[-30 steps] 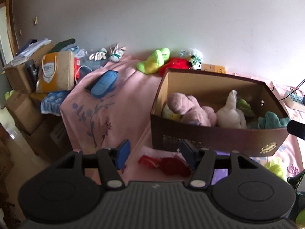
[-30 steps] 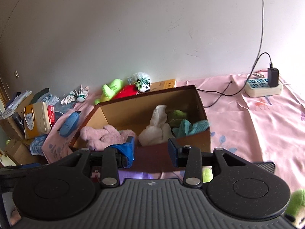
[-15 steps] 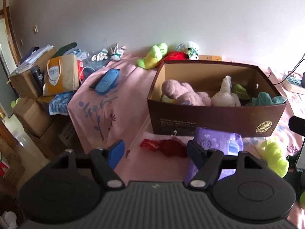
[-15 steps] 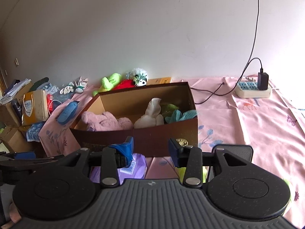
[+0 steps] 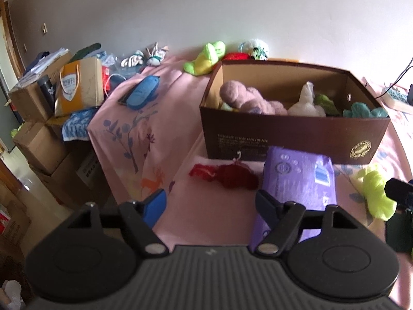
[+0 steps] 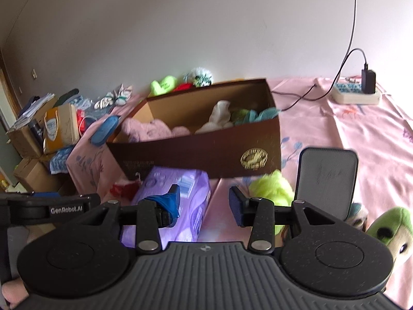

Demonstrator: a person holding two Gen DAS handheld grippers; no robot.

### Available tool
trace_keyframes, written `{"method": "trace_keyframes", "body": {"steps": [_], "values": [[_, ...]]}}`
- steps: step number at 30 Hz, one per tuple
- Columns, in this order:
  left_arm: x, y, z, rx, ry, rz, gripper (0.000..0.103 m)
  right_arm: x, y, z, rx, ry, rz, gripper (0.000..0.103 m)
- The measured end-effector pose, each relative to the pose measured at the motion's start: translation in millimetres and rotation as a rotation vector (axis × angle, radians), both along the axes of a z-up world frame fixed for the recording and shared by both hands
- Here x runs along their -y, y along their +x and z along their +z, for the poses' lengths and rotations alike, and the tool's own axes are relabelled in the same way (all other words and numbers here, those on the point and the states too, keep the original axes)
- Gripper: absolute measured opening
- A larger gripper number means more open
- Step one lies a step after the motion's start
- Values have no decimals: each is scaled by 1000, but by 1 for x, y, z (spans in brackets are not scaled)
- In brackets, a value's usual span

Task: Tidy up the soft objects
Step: 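Withdraw both tools from the box back toward the remaining soft items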

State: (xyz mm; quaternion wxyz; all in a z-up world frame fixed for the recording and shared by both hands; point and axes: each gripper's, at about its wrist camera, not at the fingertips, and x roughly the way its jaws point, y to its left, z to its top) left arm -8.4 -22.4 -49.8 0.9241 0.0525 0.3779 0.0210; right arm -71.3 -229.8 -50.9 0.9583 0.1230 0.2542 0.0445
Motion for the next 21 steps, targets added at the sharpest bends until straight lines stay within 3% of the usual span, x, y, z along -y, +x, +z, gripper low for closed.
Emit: {"method": "trace_keyframes", "body": {"steps": [12, 21], "values": [[-19, 2, -29, -35, -14, -2, 78, 7, -1, -26, -43, 18, 15, 26], [-38, 0, -58, -88, -129, -28, 79, 14, -6, -41, -72, 17, 14, 26]]}}
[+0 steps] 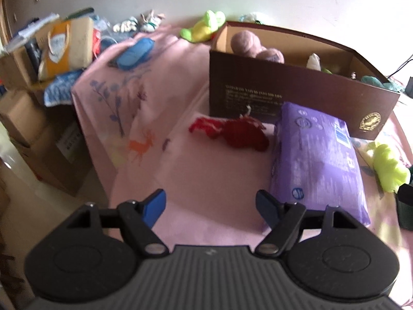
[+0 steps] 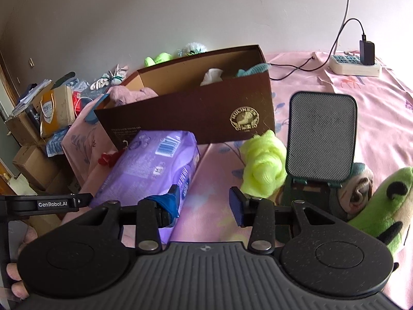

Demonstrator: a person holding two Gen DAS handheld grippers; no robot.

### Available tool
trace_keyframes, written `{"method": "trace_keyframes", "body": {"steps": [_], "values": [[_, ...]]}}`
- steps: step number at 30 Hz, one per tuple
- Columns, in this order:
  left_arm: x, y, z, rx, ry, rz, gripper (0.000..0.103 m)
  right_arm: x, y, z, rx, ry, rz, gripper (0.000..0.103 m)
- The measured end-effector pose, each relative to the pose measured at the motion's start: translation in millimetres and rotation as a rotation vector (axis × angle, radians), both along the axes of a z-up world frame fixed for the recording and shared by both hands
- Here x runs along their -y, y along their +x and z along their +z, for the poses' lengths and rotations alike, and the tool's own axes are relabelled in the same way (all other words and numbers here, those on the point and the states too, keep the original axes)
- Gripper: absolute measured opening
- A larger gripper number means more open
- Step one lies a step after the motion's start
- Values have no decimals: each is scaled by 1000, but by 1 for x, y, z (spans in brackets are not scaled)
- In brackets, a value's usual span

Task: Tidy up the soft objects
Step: 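Withdraw both tools from the box back toward the remaining soft items, then grasp the red knitted item with the left tool while the right tool approaches the lime yarn ball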

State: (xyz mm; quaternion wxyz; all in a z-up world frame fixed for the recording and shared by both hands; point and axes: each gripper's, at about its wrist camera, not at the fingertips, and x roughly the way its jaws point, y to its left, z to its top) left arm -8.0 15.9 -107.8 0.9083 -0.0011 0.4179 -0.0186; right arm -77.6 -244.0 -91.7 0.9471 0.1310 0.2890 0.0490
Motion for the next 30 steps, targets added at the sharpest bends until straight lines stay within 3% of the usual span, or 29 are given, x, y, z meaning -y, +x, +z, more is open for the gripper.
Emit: {"method": "trace_keyframes", "body": {"steps": [5, 8, 11, 17, 20, 26, 30], "values": [[-3, 1, -3, -3, -38, -12, 80, 5, 0, -8, -14, 6, -6, 26], [-10, 6, 2, 30, -62, 6, 91, 6, -2, -9, -6, 4, -2, 26], [-16, 17, 10, 63, -75, 7, 92, 7, -6, -9, 9, -9, -2, 26], [-34, 49, 15, 22, -278, -76, 93, 15, -11, -13, 26, 11, 0, 26], [-38, 70, 15, 34, -280, -57, 93, 19, -13, -16, 31, 14, -4, 26], [-41, 110, 3, -61, -376, -11, 93, 21, -12, -18, 46, 23, -3, 26], [-31, 117, -8, -96, -364, 12, 93, 22, -10, -19, 48, 29, -4, 26]]}}
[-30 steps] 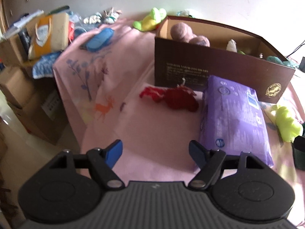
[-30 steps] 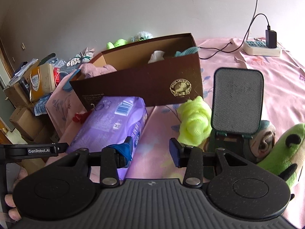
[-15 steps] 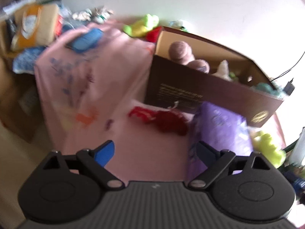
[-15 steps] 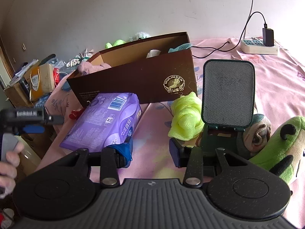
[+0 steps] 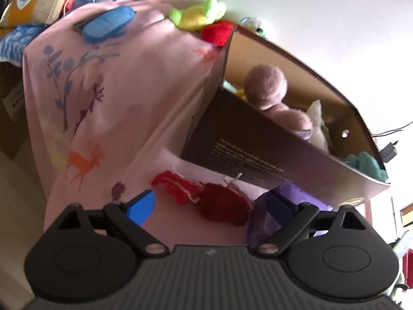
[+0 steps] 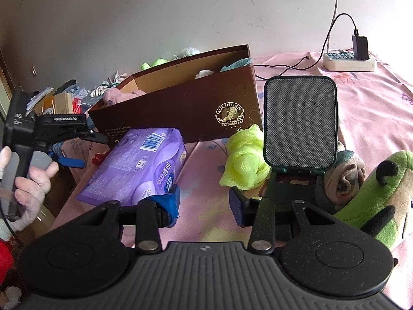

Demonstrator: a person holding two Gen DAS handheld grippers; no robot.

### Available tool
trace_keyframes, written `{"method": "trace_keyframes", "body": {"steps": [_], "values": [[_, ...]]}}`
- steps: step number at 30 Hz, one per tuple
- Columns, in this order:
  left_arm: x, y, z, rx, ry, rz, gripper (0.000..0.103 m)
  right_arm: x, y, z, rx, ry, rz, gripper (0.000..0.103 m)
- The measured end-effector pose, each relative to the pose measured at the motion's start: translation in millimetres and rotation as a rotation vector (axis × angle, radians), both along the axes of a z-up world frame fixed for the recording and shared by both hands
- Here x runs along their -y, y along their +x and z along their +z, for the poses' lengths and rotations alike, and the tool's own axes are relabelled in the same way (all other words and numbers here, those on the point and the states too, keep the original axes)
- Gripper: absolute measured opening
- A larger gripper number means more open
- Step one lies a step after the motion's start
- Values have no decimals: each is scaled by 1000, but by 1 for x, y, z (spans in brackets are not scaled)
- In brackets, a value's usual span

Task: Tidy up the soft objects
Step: 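Grasp the red knitted item with the left tool while the right tool approaches the lime yarn ball, then grasp the lime fluffy yarn ball with the right tool while the left tool holds the red item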

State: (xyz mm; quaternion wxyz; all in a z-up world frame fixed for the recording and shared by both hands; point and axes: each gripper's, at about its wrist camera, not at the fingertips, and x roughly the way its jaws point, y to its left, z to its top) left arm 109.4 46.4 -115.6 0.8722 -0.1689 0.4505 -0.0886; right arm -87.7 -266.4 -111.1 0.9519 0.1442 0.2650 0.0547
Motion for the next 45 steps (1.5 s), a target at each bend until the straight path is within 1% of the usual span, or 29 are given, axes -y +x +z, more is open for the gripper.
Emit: {"method": "trace_keyframes", "body": {"steps": [5, 6, 8, 9, 10, 11, 12, 13, 16, 21, 26, 28, 29, 31, 32, 34, 37, 40, 43, 45], "values": [[9, 7, -14, -13, -11, 8, 93, 2, 3, -2, 3, 5, -2, 26], [11, 8, -15, -12, -8, 9, 91, 2, 4, -3, 3, 7, -2, 26], [16, 8, -19, -2, 9, 6, 68, 3, 5, -4, 5, 11, -1, 25], [18, 9, -21, -7, 21, 5, 51, 3, 5, -5, 8, 11, -2, 25], [19, 10, -24, -9, 26, 2, 51, 4, 5, -5, 11, 11, -2, 25], [20, 9, -23, 6, 33, 4, 50, 4, 6, -5, 12, 10, -2, 25], [21, 9, -24, 8, 35, 3, 46, 4, 6, -6, 12, 10, -3, 26], [21, 8, -24, 15, 39, 1, 33, 5, 7, -6, 12, 11, -5, 26], [20, 3, -22, 35, 41, 16, 27, 5, 7, -7, 12, 17, -11, 25], [12, -19, -12, 90, 75, 57, 25, 1, 5, -2, 57, 2, 2, 25], [8, -52, 2, 163, 160, 64, 25, -14, 14, 6, 126, -94, -14, 25], [8, -64, 5, 181, 188, 71, 25, -22, 22, 4, 131, -154, -60, 25], [6, -70, 6, 186, 192, 74, 25, -28, 26, 2, 127, -194, -103, 25], [3, -79, 6, 180, 181, 73, 25, -40, 31, -5, 124, -269, -194, 25], [2, -83, 5, 178, 178, 71, 25, -44, 31, -8, 128, -287, -231, 26], [3, -90, 6, 186, 189, 66, 25, -48, 31, -16, 111, -282, -275, 26], [5, -98, 9, 206, 197, 51, 25, -51, 28, -23, 111, -267, -303, 26], [7, -103, 14, 224, 201, 46, 25, -48, 33, -26, 83, -250, -346, 26], [7, -109, 17, 235, 195, 43, 25, -43, 41, -26, 53, -198, -339, 26], [8, -111, 17, 235, 194, 42, 25, -37, 47, -25, 50, -149, -355, 26]]}}
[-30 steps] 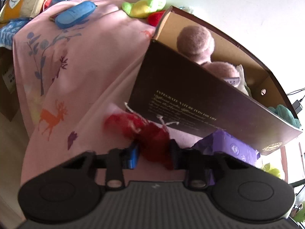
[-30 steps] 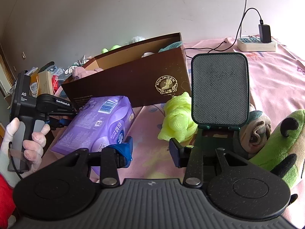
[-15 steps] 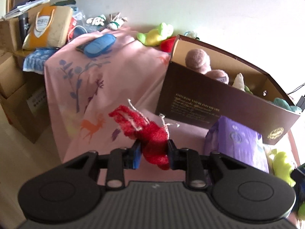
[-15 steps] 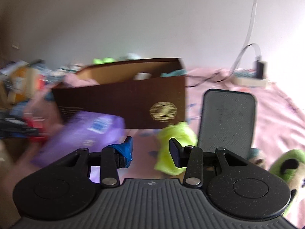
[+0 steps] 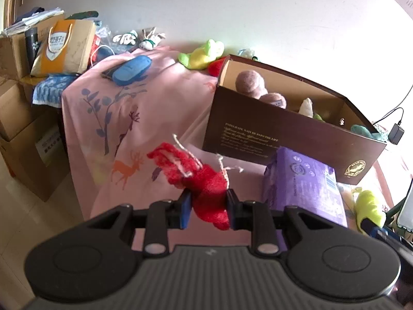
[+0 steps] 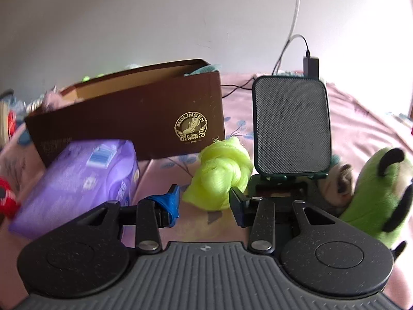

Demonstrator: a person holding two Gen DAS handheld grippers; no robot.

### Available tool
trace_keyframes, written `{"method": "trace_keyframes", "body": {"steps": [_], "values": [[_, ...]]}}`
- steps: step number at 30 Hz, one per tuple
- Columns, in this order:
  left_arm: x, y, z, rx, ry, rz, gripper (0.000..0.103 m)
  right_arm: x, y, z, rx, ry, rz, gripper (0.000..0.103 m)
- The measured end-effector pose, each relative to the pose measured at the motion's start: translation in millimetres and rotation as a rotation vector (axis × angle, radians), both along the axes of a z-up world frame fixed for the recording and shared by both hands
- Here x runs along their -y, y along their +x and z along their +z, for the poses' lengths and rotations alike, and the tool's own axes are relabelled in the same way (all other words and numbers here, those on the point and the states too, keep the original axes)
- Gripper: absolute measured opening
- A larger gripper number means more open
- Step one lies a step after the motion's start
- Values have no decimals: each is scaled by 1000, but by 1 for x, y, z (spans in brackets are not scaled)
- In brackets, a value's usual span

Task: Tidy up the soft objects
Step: 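Grasp the lime fluffy yarn ball with the right tool while the left tool holds the red item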

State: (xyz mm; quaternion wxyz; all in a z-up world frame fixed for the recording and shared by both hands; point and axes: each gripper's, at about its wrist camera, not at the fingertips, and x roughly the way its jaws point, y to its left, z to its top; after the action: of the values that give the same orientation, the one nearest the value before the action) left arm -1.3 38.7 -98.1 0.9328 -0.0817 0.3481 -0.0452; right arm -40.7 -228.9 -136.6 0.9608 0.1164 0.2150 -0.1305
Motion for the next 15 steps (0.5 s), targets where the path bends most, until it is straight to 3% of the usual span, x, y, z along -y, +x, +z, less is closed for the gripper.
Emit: {"method": "trace_keyframes", "body": {"steps": [5, 8, 12, 15], "values": [[4, -5, 4, 10, 2, -12, 25, 7, 17, -8, 3, 93, -28, 27], [9, -8, 7, 20, 11, -21, 25, 18, 23, -17, -21, 184, -5, 16], [14, -10, 11, 33, 19, -34, 25, 22, 11, -18, 3, 176, 37, 2], [20, -11, 13, 39, 21, -45, 25, 27, 0, -16, 22, 174, 56, 0]]}}
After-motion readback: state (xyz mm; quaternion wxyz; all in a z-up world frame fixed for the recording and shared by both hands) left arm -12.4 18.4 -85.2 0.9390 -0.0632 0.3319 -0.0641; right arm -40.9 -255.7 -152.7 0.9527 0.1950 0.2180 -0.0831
